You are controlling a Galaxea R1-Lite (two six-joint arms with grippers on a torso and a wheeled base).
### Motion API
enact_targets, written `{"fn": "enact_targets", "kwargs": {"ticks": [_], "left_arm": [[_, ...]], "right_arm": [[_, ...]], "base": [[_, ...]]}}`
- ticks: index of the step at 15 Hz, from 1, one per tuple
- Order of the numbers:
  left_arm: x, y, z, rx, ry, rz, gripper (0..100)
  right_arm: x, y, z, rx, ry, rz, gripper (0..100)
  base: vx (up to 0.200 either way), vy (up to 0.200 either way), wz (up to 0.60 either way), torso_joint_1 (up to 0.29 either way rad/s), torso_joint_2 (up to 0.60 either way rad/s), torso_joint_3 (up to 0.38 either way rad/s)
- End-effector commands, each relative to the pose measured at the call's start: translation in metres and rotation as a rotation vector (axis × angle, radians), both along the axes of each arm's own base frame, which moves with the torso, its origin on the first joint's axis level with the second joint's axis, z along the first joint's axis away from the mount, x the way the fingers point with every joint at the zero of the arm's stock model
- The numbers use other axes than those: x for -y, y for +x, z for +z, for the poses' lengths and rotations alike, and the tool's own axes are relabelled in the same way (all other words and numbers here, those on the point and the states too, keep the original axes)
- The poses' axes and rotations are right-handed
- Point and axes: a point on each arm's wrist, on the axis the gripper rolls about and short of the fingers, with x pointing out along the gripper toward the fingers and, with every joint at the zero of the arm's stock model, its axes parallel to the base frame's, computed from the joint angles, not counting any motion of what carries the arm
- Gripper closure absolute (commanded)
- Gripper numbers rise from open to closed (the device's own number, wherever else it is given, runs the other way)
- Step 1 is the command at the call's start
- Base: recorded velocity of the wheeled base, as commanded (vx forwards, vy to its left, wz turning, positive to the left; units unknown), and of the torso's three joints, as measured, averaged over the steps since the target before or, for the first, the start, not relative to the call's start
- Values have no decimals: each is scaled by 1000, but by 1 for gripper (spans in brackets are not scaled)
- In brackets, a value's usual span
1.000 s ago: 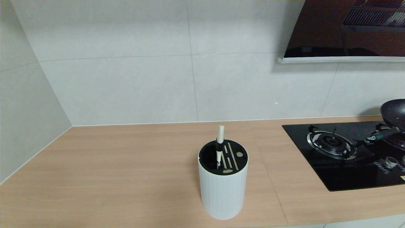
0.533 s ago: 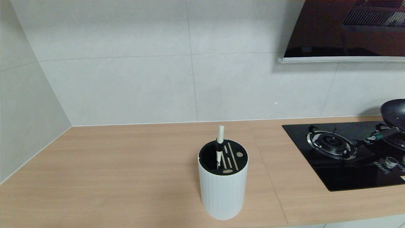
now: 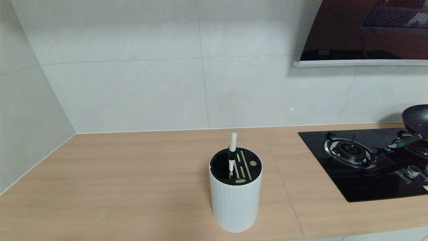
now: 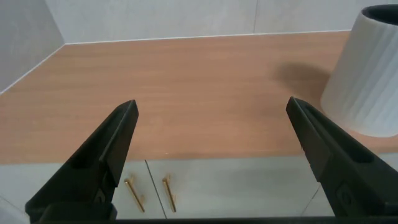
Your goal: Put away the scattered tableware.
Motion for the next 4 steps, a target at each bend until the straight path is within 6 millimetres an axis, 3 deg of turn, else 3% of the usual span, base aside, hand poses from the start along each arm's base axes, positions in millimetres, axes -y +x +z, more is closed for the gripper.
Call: {"fn": "enact_targets", "kwargs": {"ticks": [1, 4], "left_arm": [[0, 0, 0, -2, -5, -1, 0], [0, 0, 0, -2, -3, -1, 0]], "right_arm": [[0, 0, 0, -6, 3, 0, 0], [0, 0, 0, -6, 22, 0, 0]], "base": [[0, 0, 0, 0, 0, 0], [0, 0, 0, 0, 0, 0]]}}
